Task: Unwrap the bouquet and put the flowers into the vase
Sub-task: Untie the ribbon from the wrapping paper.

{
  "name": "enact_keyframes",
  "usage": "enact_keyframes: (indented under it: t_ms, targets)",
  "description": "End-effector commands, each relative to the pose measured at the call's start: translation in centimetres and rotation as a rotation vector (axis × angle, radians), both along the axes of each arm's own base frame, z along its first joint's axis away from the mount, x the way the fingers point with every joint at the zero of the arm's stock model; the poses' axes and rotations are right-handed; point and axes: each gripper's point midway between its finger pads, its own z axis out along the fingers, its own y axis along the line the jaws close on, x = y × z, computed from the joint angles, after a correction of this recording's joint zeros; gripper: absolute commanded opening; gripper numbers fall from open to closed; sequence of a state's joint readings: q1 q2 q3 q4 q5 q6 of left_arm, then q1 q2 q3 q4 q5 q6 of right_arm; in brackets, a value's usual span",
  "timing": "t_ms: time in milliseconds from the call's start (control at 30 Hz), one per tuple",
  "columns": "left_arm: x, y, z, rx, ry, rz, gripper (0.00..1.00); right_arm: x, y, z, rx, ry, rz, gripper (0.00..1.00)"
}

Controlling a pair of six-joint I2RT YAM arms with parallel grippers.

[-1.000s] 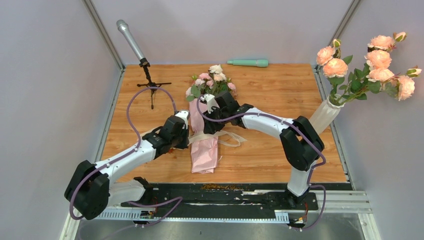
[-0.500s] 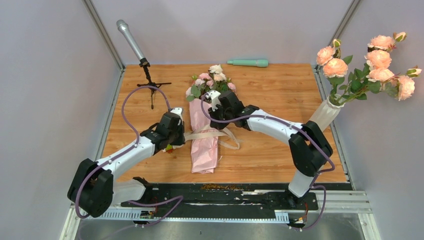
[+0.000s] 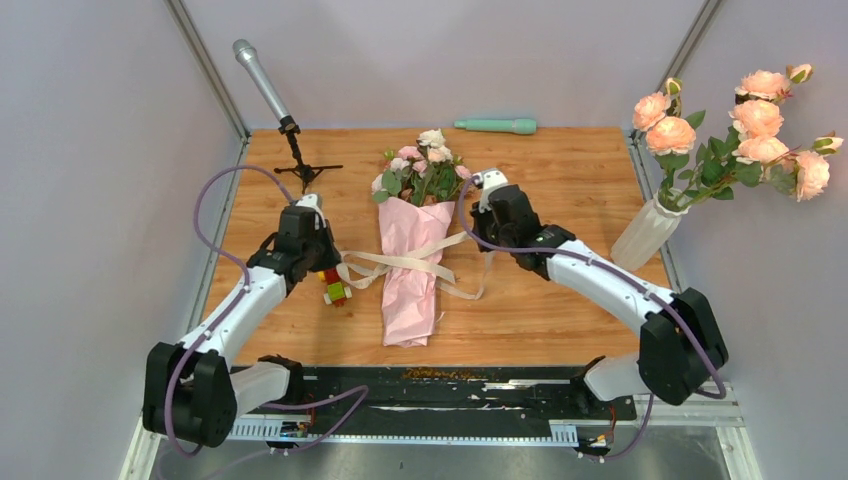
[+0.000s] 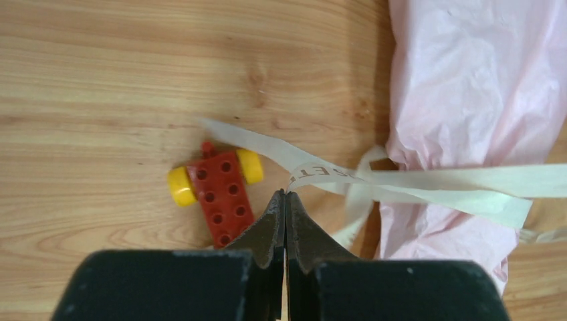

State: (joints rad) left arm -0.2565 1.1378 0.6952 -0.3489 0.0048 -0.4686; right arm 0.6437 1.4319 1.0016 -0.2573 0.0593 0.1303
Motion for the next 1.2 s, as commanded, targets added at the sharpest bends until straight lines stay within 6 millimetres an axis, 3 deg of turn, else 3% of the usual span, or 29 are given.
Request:
enact_keyframes:
  t_ms: [0, 233, 367, 500, 567, 633, 700, 800, 900, 1033, 1167]
  targets:
    - [1.0, 2.0, 1.9, -0.079, -0.048, 0.081, 0.0, 1.0, -4.6, 2.0, 0.043, -0.064, -0.208, 0.0]
    - [0.6, 4.8, 0.8, -0.139, -0.048, 0.222, 0.0, -0.7, -10.3, -0.9, -0.043, -0.056, -0.429, 0.0]
    - [0.0, 5.9, 0.3, -0.122, -0.044, 0.277, 0.0, -1.9, -12.3, -3.4, -0.075, 0.004, -0.543, 0.0]
    - [-1.0, 6.8, -0.4, -0.09, -0.029, 0.311, 0.01, -2.9, -12.8, -5.5, -0.073, 0.069, -0.587, 0.0]
    - [-1.3, 7.1, -0.4, -0.073, -0.03, 0.316, 0.1, -3.1, -12.7, -6.1, -0.075, 0.09, -0.582, 0.03]
    - [-1.5, 7.3, 0.1, -0.055, -0.035, 0.301, 0.29, -3.1, -12.7, -6.2, -0.08, 0.098, -0.576, 0.12]
    - [-1.4, 7.3, 1.2, -0.034, -0.038, 0.271, 0.6, -3.0, -12.5, -5.8, -0.084, 0.093, -0.551, 0.25]
    - [-0.8, 7.2, 3.7, 0.002, -0.063, 0.23, 0.74, -2.5, -12.0, -4.8, -0.09, 0.064, -0.493, 0.41]
    - [-0.3, 5.5, 5.5, 0.036, -0.096, 0.158, 0.81, -2.1, -11.0, -3.7, -0.082, 0.034, -0.418, 0.54]
    - [0.3, 0.2, 6.5, 0.016, -0.136, -0.006, 0.84, -2.3, -6.2, -2.1, 0.02, 0.003, -0.107, 0.62]
    - [0.4, -5.4, 5.4, -0.015, -0.132, -0.161, 0.88, -3.6, -1.3, -0.8, 0.169, 0.038, 0.144, 0.65]
